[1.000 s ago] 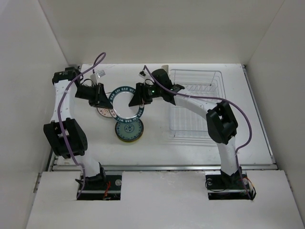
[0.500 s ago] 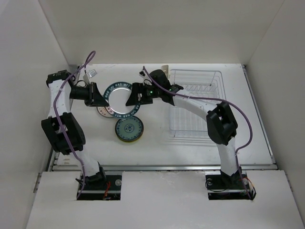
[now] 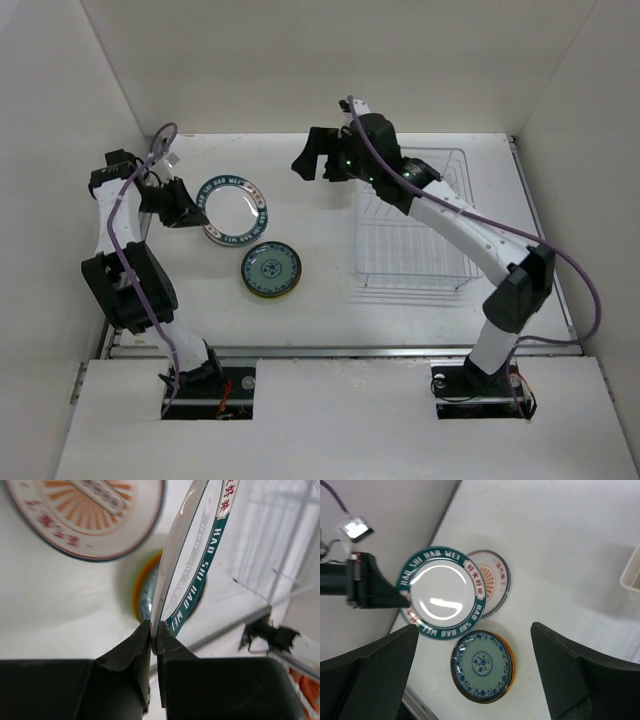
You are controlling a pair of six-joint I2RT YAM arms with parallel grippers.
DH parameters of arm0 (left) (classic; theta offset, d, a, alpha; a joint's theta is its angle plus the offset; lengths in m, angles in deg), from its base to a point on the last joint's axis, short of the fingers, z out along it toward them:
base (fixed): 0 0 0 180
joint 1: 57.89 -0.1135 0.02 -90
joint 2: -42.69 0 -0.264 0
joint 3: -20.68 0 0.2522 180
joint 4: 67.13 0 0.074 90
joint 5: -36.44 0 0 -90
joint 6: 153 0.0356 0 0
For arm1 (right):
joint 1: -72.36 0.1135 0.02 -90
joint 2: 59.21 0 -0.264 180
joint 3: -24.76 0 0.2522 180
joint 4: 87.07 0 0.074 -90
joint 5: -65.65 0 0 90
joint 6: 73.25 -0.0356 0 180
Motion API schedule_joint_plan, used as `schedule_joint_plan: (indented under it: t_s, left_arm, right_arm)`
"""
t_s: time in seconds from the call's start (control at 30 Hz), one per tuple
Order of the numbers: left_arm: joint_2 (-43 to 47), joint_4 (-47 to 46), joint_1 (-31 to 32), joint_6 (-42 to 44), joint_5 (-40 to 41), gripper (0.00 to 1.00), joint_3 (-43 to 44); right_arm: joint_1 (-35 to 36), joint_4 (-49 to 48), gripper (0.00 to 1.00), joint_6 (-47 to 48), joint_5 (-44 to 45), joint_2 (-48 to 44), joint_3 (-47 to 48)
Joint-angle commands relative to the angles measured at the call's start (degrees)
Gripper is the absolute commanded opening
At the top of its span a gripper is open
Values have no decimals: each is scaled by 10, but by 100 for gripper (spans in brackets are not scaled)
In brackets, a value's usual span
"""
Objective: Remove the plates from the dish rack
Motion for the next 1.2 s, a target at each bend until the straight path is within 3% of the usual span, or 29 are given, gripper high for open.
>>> schedule_joint_plan:
  t_s: [0.0,0.43,0.57,0.6,0.73,0.9,1.17]
  left_arm:
    - [7,-91,-10,-84,69,0,11]
    - [-143,-103,-10,-91,109,0,64]
    - [-148,-115,-4,-85,135,18,64]
    - [-148,-115,1,-79,146,31,64]
    - [-153,-91,26,-47,187,57,64]
    - [-146,-78,33,-35,207,69,64]
    - [-87,-68,38,-35,251,72,59]
  right_arm:
    - [-2,8,100,17,42,-64,-15]
    - [-2,57,100,66,54,-200,-74]
    - [-2,50,100,66,54,-230,-101]
    - [-2,50,100,66,54,-230,-109]
    - [-2,50,100,60,60,-254,-138]
    - [-2,45,100,55,65,-283,-156]
    - [-2,61,100,44,105,-309,-162]
